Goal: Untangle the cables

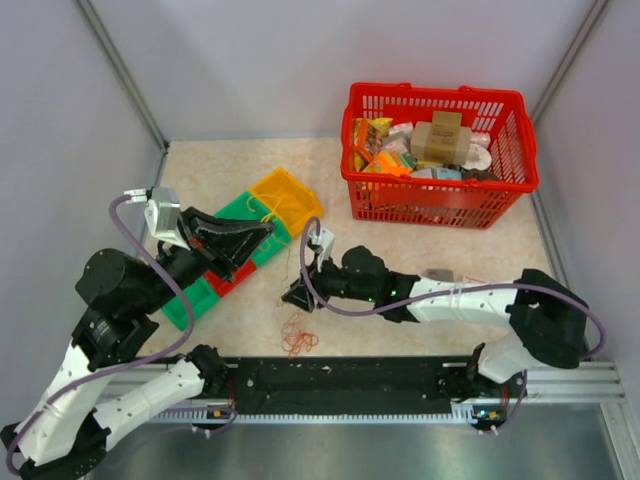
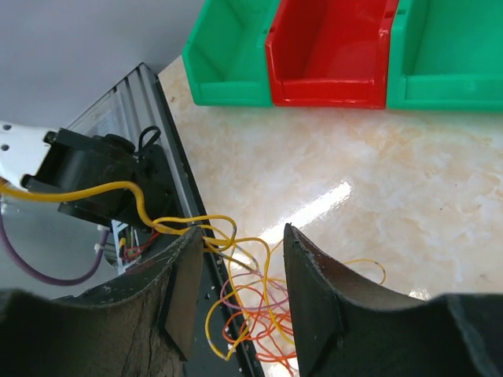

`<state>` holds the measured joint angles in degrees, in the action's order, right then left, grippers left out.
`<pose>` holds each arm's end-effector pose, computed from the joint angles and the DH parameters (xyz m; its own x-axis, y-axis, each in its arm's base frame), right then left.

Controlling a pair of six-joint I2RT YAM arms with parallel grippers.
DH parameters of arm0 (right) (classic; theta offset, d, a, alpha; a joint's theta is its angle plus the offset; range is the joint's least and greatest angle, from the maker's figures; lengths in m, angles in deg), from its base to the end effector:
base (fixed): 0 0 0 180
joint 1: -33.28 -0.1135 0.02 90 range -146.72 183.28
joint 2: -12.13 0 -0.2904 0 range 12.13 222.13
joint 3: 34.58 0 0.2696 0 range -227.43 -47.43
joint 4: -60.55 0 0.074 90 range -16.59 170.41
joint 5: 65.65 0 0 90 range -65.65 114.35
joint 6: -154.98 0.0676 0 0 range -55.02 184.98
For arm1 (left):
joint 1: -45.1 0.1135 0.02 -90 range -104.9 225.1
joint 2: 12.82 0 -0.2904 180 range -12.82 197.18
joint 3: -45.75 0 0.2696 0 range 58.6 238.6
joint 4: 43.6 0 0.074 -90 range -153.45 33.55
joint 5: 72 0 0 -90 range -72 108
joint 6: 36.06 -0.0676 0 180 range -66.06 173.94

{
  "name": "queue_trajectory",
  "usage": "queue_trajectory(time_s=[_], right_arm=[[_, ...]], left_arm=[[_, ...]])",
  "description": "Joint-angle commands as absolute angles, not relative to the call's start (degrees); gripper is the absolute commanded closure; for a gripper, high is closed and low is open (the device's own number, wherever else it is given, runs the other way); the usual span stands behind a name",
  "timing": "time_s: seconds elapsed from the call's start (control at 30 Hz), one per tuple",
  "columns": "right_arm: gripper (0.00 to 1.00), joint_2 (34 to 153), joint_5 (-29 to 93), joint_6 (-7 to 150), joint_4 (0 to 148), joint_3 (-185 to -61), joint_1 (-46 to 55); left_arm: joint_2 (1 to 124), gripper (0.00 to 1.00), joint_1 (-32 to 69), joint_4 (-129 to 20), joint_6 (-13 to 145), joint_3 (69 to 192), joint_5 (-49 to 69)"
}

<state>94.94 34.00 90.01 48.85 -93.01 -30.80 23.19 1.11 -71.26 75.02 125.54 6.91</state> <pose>0.1500 0.3345 0.2595 -0.4923 -0.0588 -0.8684 -0.8276 0.3407 0.4461 0.0734 -0.0889 0.5097 -0.1066 -0.3877 -0.9156 0.8319 0.4697 -0.2957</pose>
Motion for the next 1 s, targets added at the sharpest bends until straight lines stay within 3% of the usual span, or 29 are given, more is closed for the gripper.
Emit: queue_trajectory(time_s=[0.0,0.1,0.23,0.3,0.53,0.7,0.97], right_arm=[[0.57,98.09,35.52,88.18,45.46,-96.73,-31.50],[0.68,98.27,35.52,87.21,45.29,-97.09,-31.76],[0.93,97.83,32.37,88.26,46.42,-96.48,-31.67],[0.99,97.04,27.63,89.84,47.13,-94.38,-31.76],[1.00,93.44,10.14,99.67,55.01,-86.29,-29.40],[1.00,90.28,11.34,107.68,58.46,-77.16,-21.15],[1.00,80.35,8.02,107.69,65.39,-68.44,-13.92]], left_arm=[[23.21,1.00,0.98,-68.23,75.47,125.58,6.40],[23.04,1.00,0.98,-68.67,75.47,125.84,6.49],[23.30,1.00,0.98,-69.72,74.86,126.72,6.84],[23.13,1.00,0.98,-70.07,74.24,127.16,7.28],[20.67,1.00,0.98,-74.73,68.45,132.95,12.72],[18.12,1.00,0.98,-76.58,63.87,136.20,19.82],[14.78,1.00,0.98,-74.13,62.55,133.41,24.94]])
